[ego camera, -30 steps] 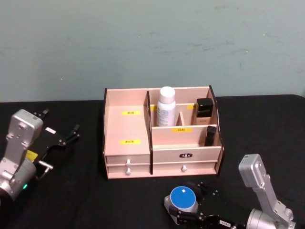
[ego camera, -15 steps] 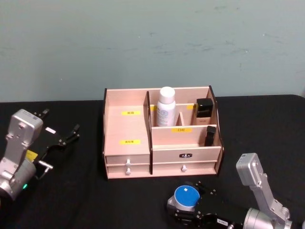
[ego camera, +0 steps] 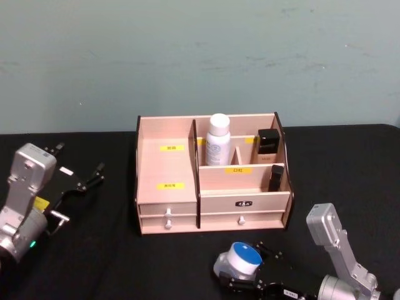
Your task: Pick up the facial cleanser and watermelon frost from the table and place them into the tiered storage box.
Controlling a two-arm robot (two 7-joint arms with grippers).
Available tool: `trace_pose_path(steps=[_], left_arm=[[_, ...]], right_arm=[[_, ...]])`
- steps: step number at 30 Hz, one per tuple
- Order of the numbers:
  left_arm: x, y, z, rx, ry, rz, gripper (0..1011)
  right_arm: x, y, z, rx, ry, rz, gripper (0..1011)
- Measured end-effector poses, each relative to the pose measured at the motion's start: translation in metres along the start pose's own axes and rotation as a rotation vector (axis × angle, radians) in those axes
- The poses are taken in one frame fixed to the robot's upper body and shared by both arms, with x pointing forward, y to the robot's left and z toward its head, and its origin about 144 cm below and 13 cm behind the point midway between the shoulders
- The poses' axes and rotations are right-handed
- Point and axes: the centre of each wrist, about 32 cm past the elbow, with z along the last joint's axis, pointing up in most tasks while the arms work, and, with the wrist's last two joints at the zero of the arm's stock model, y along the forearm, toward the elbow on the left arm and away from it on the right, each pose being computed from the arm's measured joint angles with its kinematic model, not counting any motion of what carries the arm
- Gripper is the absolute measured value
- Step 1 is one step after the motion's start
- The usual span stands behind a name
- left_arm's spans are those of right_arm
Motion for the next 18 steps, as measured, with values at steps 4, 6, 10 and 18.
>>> trace_pose_path(steps=[4,6,10,18], left_arm=[[0.0000,0.0000,0.0000,0.000,0.000,0.000,1010],[0.0000,0.0000,0.0000,0.000,0.000,0.000,1009],[0.0000,0.0000,0.0000,0.000,0.000,0.000,1010],[0.0000,0.0000,0.0000,0.000,0.000,0.000,1010]], right_arm=[[0.0002,-0.0001,-0.0004,-0.002,0.001,-0.002,1000],[0.0002,-0.0002,-0.0004,-0.003,-0.001,-0.003,1000],[0.0002,-0.0003,-0.0005,-0.004,-0.001,-0.004,1000],[0.0003,-0.0003,-0.0005,-0.003,-0.001,-0.003,885]])
